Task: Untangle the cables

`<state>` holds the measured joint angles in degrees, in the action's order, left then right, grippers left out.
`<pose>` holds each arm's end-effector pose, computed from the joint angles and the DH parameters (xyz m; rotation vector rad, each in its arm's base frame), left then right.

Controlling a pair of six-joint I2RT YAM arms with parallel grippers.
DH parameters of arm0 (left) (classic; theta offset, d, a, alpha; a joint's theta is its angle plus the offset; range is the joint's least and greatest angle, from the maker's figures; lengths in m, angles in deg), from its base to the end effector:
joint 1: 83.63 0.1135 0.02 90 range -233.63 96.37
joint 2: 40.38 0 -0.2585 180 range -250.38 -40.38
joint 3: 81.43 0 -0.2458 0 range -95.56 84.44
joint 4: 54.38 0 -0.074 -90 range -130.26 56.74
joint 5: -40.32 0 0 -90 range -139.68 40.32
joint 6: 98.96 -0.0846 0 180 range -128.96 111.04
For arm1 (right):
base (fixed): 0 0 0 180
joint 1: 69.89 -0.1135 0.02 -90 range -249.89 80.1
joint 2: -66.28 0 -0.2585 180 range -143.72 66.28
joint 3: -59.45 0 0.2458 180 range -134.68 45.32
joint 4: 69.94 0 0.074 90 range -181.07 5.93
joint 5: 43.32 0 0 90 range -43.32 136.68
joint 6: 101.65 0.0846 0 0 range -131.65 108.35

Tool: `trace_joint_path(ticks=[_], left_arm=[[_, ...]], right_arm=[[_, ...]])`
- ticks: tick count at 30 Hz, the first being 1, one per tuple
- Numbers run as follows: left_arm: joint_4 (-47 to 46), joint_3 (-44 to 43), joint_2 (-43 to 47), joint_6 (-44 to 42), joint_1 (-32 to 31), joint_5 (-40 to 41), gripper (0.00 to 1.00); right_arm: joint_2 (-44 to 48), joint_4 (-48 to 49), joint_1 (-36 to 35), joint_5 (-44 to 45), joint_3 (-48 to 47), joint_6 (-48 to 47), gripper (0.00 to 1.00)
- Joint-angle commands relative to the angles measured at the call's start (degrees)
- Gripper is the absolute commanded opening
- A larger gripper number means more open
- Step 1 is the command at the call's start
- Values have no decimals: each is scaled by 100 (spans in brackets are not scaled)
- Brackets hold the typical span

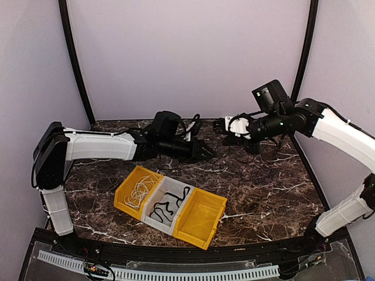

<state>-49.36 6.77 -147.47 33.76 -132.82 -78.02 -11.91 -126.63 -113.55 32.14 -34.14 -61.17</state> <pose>0.2783 -0.3837 0.2442 0.5049 2.1519 -1.4715 0.2177 0.2371 0.3289 -1.7398 1.4653 0.2368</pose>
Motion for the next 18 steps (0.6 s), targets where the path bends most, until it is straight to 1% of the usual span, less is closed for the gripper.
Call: trace_joint_path(ticks=[1,4,8,9,13,18], left_arm=[[38,-168,149,-281,148,433,30],[12,112,286,-276,332,1128,29],[-595,877,730,11,833,1759,26],[-682,1147,793,117,1023,1835,25],[-950,1727,1148,266,1560,2203,22],[-1015,2148,1607,140,2150,2485,22]], right_arm=[[164,-35,-78,-72,57,-33,0],[234,-155,-84,-188,164,-45,0],[372,-221,-94,-261,439,-37,0],[408,-234,-97,-275,486,-30,0],[545,-262,-98,-287,637,-23,0],[607,-237,-99,-307,723,-14,0]])
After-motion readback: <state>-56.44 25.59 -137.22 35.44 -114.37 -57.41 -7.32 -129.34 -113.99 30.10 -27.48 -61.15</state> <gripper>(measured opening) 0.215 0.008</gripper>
